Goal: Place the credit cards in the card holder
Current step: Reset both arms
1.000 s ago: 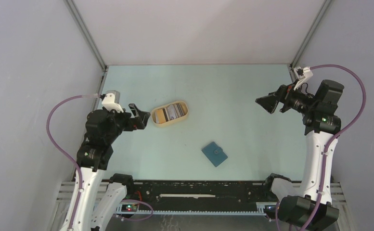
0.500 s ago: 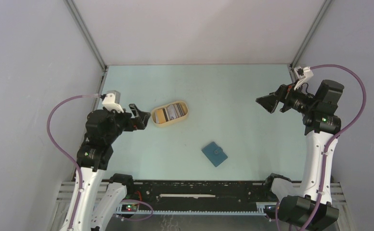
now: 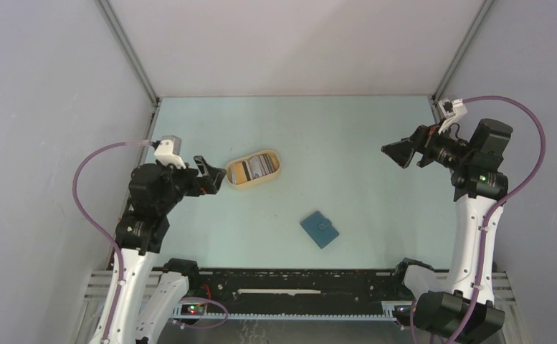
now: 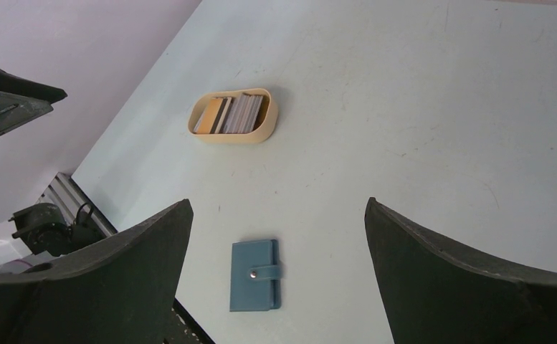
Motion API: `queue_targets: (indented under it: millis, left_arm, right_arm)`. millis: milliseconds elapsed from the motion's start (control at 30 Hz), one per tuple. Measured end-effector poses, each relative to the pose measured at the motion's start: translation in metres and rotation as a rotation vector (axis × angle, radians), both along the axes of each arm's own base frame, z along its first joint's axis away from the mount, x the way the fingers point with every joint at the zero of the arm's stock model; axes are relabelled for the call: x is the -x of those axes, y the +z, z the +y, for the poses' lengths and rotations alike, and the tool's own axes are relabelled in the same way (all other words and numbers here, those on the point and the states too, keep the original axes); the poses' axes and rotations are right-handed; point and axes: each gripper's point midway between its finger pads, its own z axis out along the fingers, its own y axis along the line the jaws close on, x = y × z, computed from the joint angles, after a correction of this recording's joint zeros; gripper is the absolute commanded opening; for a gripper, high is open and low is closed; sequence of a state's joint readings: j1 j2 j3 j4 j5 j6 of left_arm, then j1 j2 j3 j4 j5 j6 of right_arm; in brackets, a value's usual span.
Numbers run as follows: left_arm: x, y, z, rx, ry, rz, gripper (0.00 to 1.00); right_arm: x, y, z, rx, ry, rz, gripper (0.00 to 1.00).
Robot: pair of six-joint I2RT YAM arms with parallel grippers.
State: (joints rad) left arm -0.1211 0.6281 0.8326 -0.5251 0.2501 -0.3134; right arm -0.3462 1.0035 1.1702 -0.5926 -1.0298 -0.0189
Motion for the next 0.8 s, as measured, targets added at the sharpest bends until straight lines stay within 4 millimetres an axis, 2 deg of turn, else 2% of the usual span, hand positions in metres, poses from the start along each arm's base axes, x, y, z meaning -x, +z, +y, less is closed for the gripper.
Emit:
queue_targets:
  millis: [800]
  left_arm:
    - [0.0049,0.0036,-0.0066,0.015,-0.041,-0.01,1.0]
  right_arm:
    - [-0.0007,0.0004,-0.0019,0.0,-0.007,-0.002,1.0]
